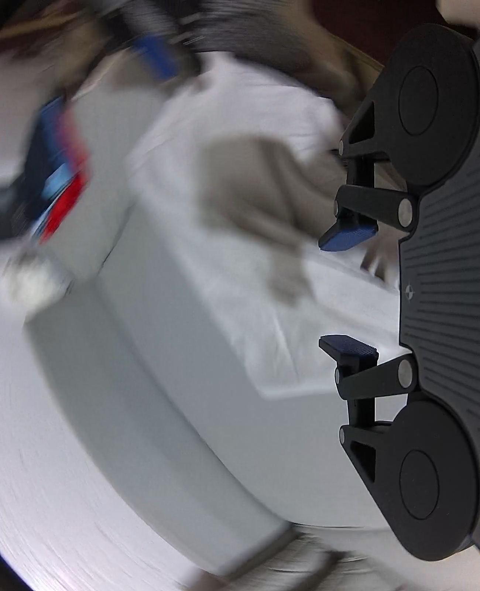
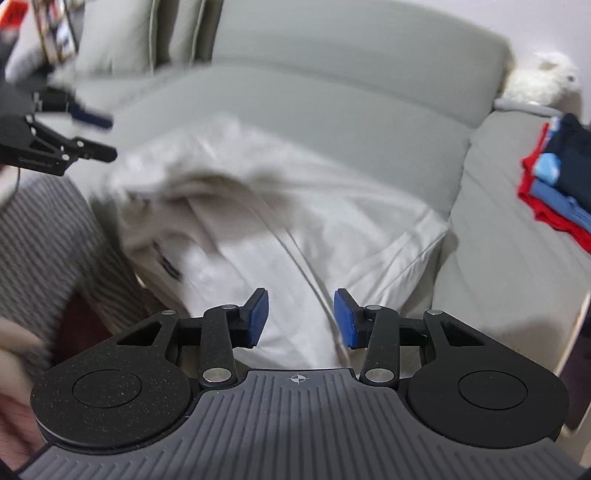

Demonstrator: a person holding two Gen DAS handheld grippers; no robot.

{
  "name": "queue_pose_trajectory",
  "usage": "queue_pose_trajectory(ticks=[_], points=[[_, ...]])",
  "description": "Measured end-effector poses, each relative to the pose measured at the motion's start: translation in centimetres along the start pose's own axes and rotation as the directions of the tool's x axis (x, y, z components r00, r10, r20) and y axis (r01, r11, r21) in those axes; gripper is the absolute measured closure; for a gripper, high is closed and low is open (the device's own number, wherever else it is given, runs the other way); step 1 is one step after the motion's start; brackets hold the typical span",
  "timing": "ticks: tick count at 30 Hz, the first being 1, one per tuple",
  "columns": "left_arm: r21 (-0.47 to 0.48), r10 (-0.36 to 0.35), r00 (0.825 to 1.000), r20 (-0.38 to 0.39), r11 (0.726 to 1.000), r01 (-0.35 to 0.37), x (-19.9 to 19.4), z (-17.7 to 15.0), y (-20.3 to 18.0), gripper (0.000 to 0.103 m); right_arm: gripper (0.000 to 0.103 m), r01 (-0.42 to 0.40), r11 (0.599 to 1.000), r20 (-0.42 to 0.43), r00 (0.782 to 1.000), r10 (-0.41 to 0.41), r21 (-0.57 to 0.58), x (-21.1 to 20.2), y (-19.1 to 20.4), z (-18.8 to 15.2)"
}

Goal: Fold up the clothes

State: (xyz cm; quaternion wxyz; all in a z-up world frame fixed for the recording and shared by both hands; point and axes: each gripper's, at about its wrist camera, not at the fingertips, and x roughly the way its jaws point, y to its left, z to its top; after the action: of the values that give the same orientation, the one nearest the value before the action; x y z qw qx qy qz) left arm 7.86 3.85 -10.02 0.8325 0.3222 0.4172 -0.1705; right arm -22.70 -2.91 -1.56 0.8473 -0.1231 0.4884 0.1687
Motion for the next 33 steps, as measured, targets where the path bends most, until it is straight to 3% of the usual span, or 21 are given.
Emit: queue_pose_trajectory(ticks=[1, 4, 12, 16, 20, 27, 29, 30, 32, 33], points=[[0.075, 0.022, 1.0, -0.013, 0.997, -0.021, 1.1, 0.2, -0.9, 0.051, 0.058, -0.001, 1.0, -0.014, 1.0, 0.001, -0.008, 0.8, -0.2, 0.0], [0.152, 0.073, 0.997, -0.006, 0.986, -0.072, 3.0, 0.4, -1.5, 0.051, 0.058, -0.014, 1.0, -0.047, 0.999, 0.013, -0.015, 2.2, -0.7, 0.2], [0.194, -0.016, 0.993, 0.116, 0.981, -0.006, 3.2, -0.3, -2.0, 0.052, 0.058, -0.07, 0.997, -0.026, 0.997, 0.071, 0.031, 2.8, -2.0, 0.3], [0.186, 0.034, 0.997, 0.064, 0.982, -0.045, 5.2, -0.6, -1.6, 0.058, 0.059, -0.089, 0.994, -0.019, 0.996, 0.09, 0.057, 2.9, -2.3, 0.1], [0.153, 0.079, 0.994, 0.075, 0.984, -0.089, 4.9, 0.1, -1.0, 0.061, 0.06, -0.074, 0.996, -0.002, 0.997, 0.074, 0.044, 2.8, -2.4, 0.2], [0.172, 0.055, 0.997, 0.049, 0.983, -0.062, 5.6, -0.1, 0.4, 0.068, 0.06, -0.112, 0.993, -0.072, 0.991, 0.11, -0.034, 4.4, -3.3, 0.4], [0.155, 0.037, 0.998, 0.042, 0.987, -0.044, 6.0, 0.2, 0.7, 0.076, 0.06, -0.135, 0.99, -0.101, 0.986, 0.129, -0.051, 5.4, -3.5, 0.7], [0.146, 0.023, 0.999, 0.041, 0.989, -0.029, 6.1, 0.4, 0.9, 0.08, 0.063, -0.139, 0.989, -0.112, 0.985, 0.133, -0.053, 5.7, -3.5, 0.7], [0.131, -0.001, 0.999, 0.042, 0.991, -0.004, 5.6, 0.3, 1.0, 0.097, 0.085, -0.157, 0.985, -0.144, 0.979, 0.145, -0.072, 6.2, -3.4, 1.0], [0.126, -0.011, 0.999, 0.048, 0.992, 0.005, 5.2, 0.2, 1.1, 0.098, 0.101, -0.159, 0.983, -0.15, 0.978, 0.145, -0.087, 6.1, -3.2, 1.1]])
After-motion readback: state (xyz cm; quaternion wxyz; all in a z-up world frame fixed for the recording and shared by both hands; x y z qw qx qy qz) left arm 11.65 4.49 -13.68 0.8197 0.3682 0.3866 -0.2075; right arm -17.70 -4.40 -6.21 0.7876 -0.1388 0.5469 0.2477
